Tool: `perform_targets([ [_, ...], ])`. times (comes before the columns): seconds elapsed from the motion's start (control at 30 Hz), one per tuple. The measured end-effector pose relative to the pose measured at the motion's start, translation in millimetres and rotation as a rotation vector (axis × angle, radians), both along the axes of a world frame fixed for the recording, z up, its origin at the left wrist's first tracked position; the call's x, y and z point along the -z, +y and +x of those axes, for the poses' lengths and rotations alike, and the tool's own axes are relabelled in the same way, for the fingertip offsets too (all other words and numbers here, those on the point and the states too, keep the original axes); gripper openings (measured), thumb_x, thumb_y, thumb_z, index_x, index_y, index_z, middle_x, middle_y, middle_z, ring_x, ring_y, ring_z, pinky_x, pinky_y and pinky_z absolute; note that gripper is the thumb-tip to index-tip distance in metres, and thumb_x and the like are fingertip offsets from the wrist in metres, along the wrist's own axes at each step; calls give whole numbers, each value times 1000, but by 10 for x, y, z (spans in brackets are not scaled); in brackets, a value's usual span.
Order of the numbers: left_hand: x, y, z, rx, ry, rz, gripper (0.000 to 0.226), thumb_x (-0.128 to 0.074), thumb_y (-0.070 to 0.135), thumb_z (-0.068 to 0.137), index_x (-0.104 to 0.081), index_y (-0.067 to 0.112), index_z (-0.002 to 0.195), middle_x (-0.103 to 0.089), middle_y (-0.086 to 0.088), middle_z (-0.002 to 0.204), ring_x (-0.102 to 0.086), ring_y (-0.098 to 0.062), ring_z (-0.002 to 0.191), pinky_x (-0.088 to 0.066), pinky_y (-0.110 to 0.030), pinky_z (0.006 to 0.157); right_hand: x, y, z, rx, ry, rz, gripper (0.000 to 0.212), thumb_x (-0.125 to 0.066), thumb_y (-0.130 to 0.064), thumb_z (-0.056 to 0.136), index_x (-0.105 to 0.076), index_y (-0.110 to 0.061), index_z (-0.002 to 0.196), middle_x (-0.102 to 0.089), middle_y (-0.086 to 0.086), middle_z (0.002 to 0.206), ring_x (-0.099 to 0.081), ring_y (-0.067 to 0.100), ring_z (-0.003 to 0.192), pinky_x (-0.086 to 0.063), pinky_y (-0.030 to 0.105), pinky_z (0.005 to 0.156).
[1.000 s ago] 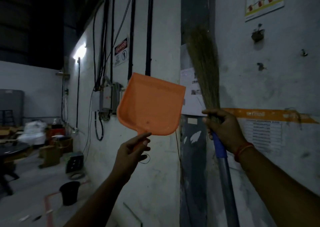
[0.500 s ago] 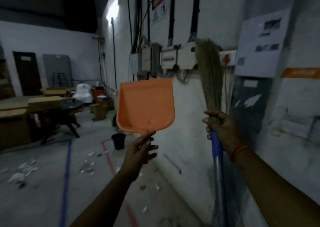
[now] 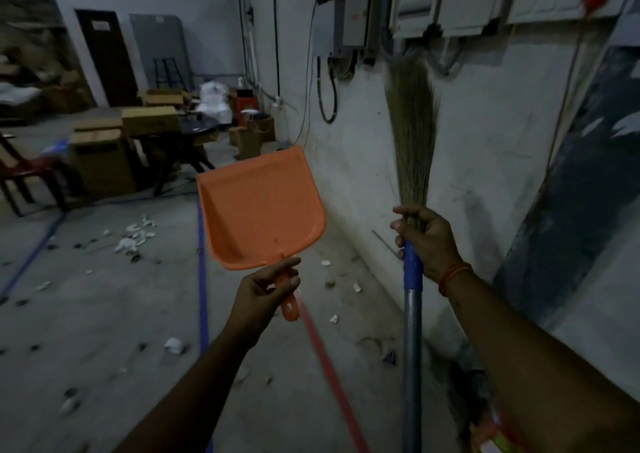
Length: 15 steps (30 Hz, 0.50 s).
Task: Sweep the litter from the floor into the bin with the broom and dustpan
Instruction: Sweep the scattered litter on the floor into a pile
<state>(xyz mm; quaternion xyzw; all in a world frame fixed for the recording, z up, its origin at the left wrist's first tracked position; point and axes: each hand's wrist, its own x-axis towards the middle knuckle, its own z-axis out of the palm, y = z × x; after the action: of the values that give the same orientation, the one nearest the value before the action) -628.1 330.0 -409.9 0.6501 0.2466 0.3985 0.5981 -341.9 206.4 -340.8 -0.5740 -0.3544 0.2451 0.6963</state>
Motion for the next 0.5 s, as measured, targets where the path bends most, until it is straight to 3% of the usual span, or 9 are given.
perform_targets([
  [0.2, 426, -18, -254, -95, 26, -43, 31, -74, 12, 89, -75, 23, 118, -72, -12, 103, -72, -28, 99, -58, -43, 84, 405, 256, -221, -51, -68, -74, 30, -65, 1, 90, -69, -19, 112, -61, 16, 90, -57, 24, 65, -54, 34, 56],
  [0.33, 596, -54, -356, -108, 21, -126, 31, -68, 4, 92, -73, 16, 120, -72, -12, 105, -73, -33, 99, -59, -44, 89, 662, 277, -449, -139, -53, -110, 40, -62, 5, 90, -65, -23, 118, -62, 14, 103, -60, 22, 62, -56, 35, 57],
  [0.5, 716, -75, -427, -113, 58, -166, 29, -67, 4, 93, -72, 12, 120, -74, -12, 98, -73, -34, 96, -59, -47, 90, 1014, 276, -619, -110, -98, -234, 72, -63, 0, 89, -43, -44, 142, -62, 4, 117, -66, 22, 70, -58, 35, 61],
])
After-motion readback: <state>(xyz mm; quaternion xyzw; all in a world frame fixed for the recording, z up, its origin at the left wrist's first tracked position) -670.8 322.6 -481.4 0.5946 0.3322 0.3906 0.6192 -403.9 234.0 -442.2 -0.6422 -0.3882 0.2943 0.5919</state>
